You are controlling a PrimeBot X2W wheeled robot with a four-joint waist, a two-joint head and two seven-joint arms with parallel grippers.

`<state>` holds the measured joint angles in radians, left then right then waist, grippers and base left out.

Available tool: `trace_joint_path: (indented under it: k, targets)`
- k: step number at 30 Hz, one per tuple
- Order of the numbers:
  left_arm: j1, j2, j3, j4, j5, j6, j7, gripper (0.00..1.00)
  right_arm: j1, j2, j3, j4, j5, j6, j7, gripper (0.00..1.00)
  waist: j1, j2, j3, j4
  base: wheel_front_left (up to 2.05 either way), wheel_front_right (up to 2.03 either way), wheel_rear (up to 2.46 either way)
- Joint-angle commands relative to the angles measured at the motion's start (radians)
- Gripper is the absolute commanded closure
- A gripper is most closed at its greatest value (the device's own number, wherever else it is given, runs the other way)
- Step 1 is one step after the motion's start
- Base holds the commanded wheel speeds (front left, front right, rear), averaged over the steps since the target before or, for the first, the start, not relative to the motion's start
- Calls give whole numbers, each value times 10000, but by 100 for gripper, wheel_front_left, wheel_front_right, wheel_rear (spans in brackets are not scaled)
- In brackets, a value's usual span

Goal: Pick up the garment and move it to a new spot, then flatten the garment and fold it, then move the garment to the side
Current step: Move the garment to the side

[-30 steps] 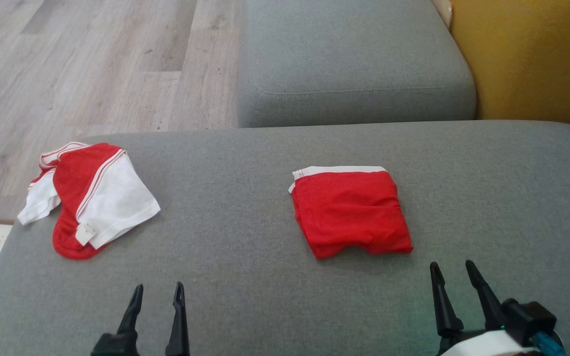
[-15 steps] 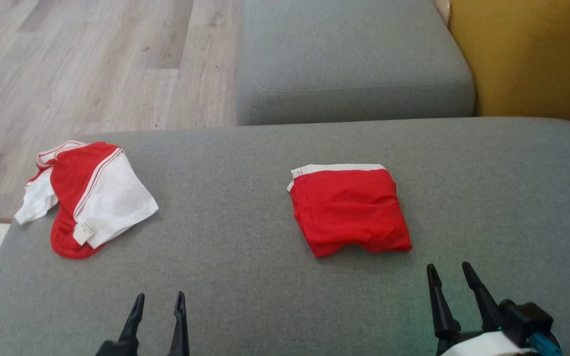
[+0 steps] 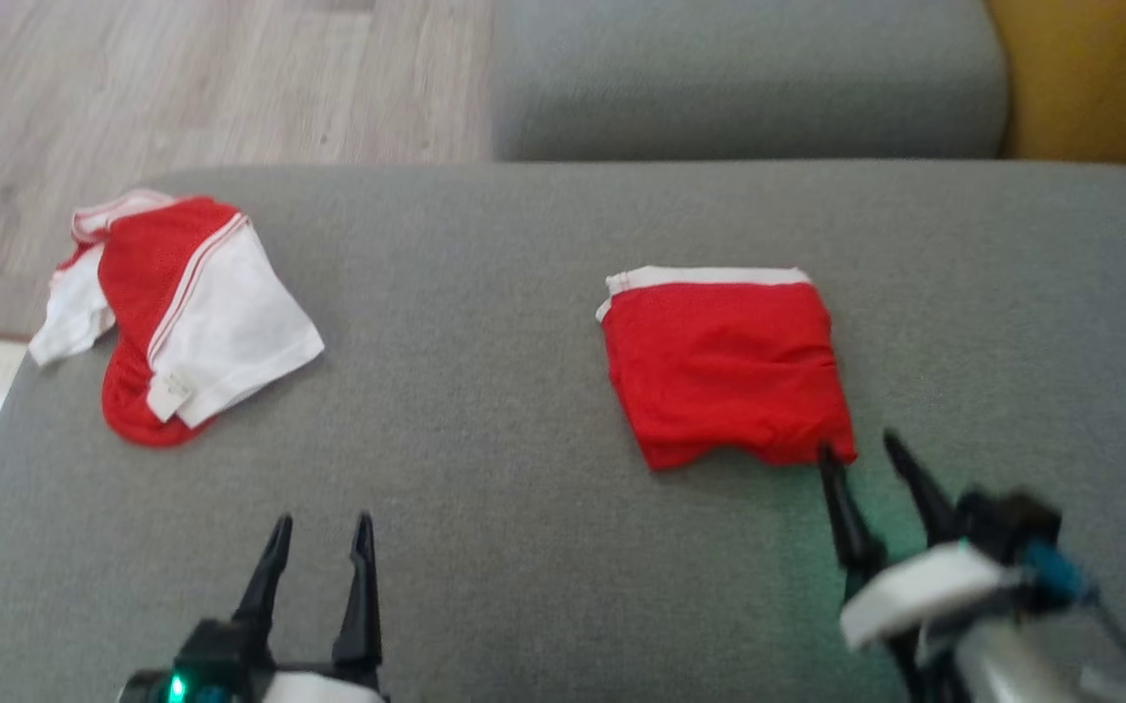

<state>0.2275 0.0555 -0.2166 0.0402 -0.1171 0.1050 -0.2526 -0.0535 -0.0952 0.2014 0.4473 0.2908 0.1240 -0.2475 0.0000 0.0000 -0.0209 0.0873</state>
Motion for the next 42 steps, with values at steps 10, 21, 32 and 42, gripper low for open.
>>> trace_joint_path:
  k: [10, 21, 32, 42]
  targets:
    - [-1720, -53, -150, -559, -52, -27, -92, 0, -3820, -1394, 778, 1827, 2116, 67, 2051, 0, 0, 0, 1329, 650, 0, 0, 0]
    - [-2028, -53, -393, -461, -176, 70, -92, 0, -4988, -2298, 1583, 3367, 3216, 67, 3275, 0, 0, 0, 1853, 930, 0, 0, 0]
    - [-2543, -53, -520, -664, -341, 127, -92, 0, -5530, -2975, 2621, 3368, 4146, 67, 3466, 100, 0, 0, 2612, 538, 0, 0, 0]
    - [-3861, -53, -895, -1163, -257, -154, -92, 0, -6035, -5176, 2421, 2318, 3787, 67, 3062, 100, 0, 0, 4141, -966, 0, 0, 0]
